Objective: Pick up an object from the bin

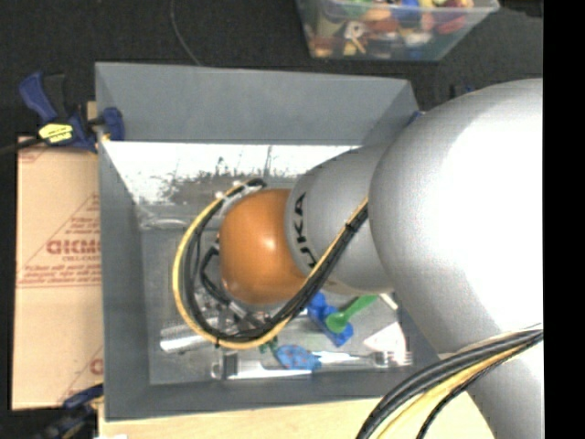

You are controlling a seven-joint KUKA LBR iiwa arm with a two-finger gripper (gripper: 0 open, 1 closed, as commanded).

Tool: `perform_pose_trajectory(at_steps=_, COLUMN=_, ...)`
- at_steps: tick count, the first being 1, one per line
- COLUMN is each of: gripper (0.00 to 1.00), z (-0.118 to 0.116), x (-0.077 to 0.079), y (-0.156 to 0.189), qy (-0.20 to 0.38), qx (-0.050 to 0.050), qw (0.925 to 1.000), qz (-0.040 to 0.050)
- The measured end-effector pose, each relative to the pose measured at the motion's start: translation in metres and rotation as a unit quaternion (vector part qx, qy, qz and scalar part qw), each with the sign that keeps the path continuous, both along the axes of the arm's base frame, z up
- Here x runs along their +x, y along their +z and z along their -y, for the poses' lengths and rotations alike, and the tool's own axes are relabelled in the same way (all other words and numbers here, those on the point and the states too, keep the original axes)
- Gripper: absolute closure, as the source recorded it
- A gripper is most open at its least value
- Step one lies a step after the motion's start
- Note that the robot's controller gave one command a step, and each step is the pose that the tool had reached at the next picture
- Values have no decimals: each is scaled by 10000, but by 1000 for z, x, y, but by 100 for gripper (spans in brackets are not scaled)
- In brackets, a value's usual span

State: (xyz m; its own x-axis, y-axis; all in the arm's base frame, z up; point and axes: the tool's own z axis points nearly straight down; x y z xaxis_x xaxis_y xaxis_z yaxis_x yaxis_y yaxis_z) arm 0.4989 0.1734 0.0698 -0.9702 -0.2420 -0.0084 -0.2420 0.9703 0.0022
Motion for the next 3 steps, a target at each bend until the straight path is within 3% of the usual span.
perform_pose_trajectory(at_steps=1, gripper=100, z=9, x=12, y=-2, qy=-75, qx=10, qw=10000, qz=30)
perform_pose_trajectory(at_steps=2, gripper=100, z=9, x=12, y=-2, qy=-76, qx=11, qw=10000, qz=30)
perform_pose_trajectory(at_steps=3, gripper=100, z=10, x=9, y=20, qy=-82, qx=-2, qw=10000, qz=-9)
